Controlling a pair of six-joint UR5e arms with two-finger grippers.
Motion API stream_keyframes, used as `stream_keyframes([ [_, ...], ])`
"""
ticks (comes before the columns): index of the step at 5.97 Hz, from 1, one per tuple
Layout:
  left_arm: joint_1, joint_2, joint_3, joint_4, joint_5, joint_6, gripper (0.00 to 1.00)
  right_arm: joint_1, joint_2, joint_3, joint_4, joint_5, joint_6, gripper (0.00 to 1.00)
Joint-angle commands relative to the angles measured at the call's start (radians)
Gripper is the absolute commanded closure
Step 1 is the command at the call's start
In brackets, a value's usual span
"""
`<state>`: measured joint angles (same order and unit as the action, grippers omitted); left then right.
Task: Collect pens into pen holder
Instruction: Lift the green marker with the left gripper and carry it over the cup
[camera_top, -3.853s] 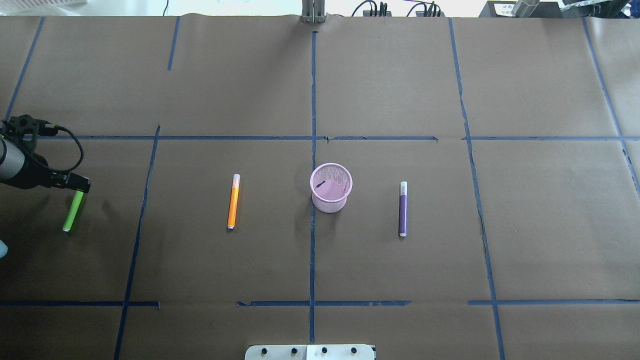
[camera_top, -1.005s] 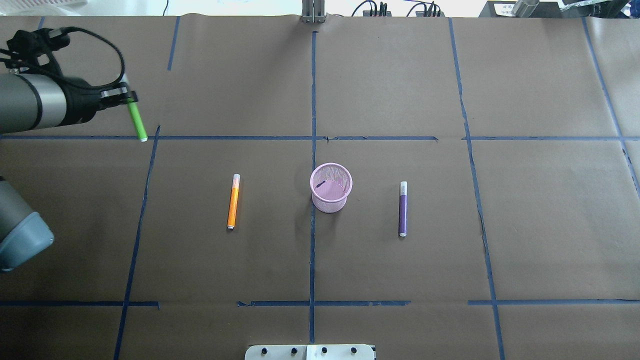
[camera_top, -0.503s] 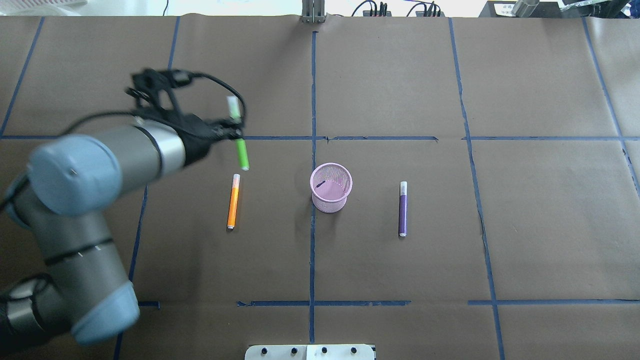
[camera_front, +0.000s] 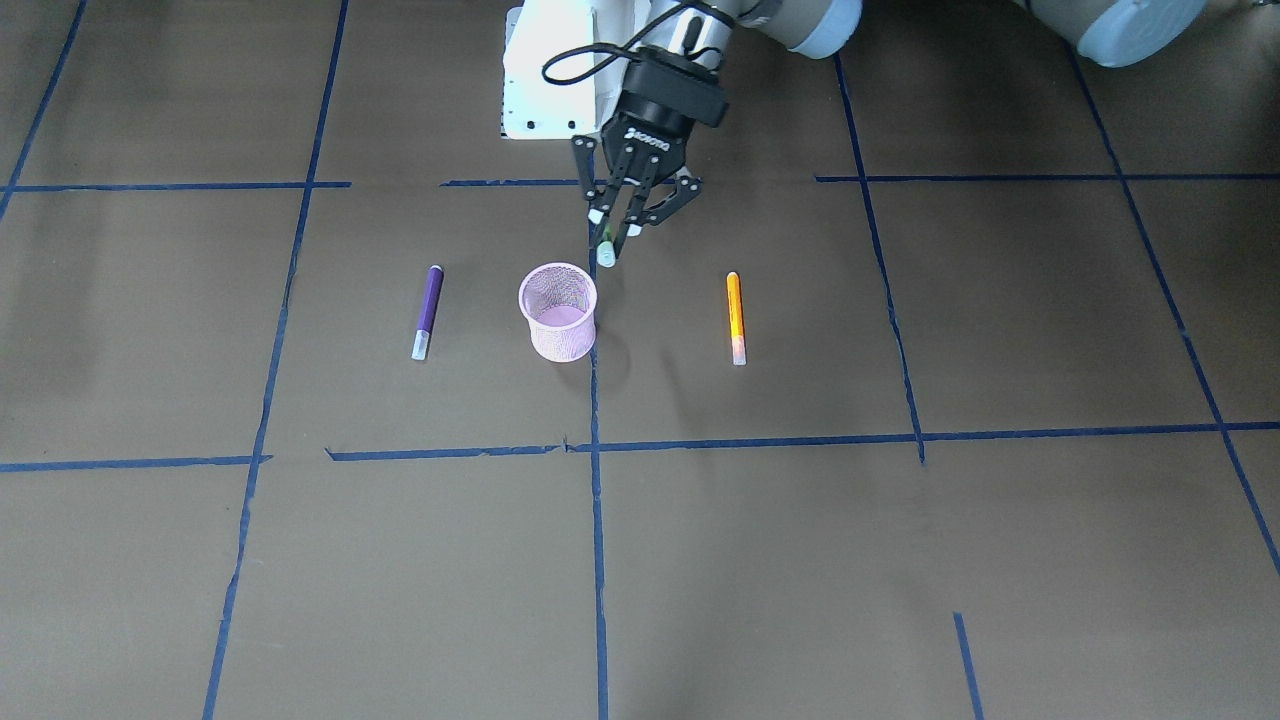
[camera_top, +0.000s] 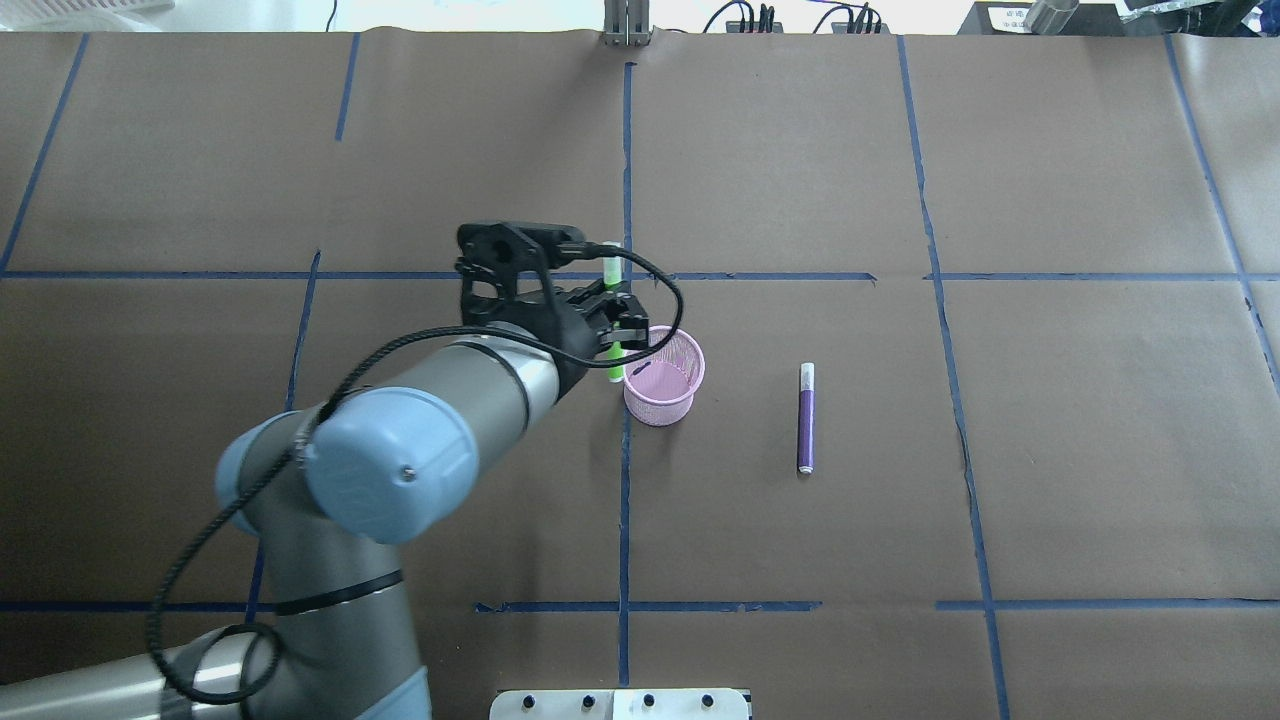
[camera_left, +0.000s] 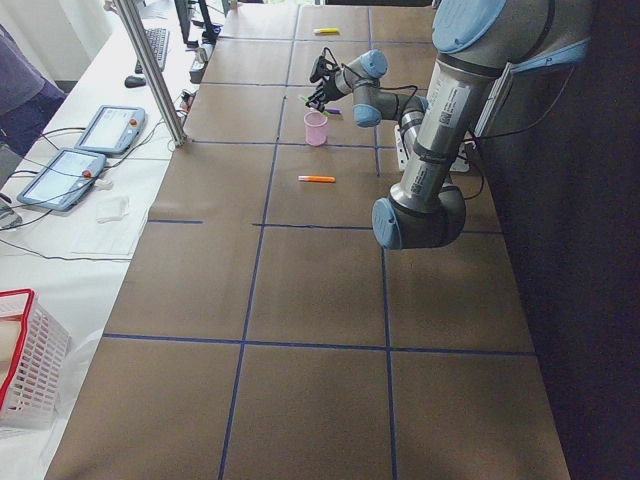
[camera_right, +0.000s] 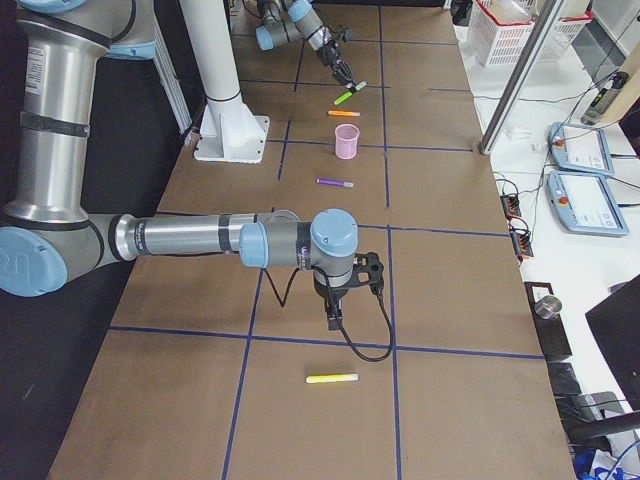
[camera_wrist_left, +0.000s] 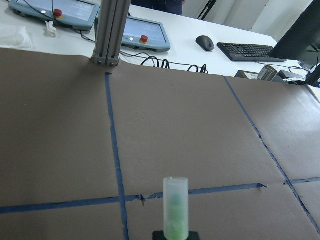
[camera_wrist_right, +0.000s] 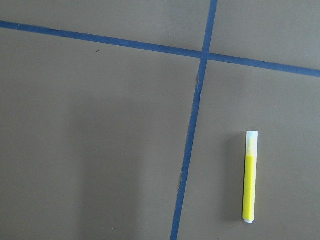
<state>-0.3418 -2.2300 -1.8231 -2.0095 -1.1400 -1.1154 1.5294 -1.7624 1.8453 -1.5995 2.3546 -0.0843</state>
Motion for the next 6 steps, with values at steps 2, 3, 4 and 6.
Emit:
stream_keyframes([
  [2,0.006,-0.146,0.198,0.0,0.097,0.022,0.99,0.0,0.0,0.0,0.0,0.0,0.0,0.0],
  [3,0.007,-0.143,0.223,-0.002,0.101,0.025,0.99,0.0,0.0,0.0,0.0,0.0,0.0,0.0],
  [4,0.01,-0.14,0.241,-0.003,0.12,0.02,0.98,0.002,0.0,-0.001,0.0,0.0,0.0,0.0],
  [6,0.044,-0.134,0.272,-0.012,0.166,0.016,0.95,0.0,0.0,-0.003,0.0,0.0,0.0,0.0],
])
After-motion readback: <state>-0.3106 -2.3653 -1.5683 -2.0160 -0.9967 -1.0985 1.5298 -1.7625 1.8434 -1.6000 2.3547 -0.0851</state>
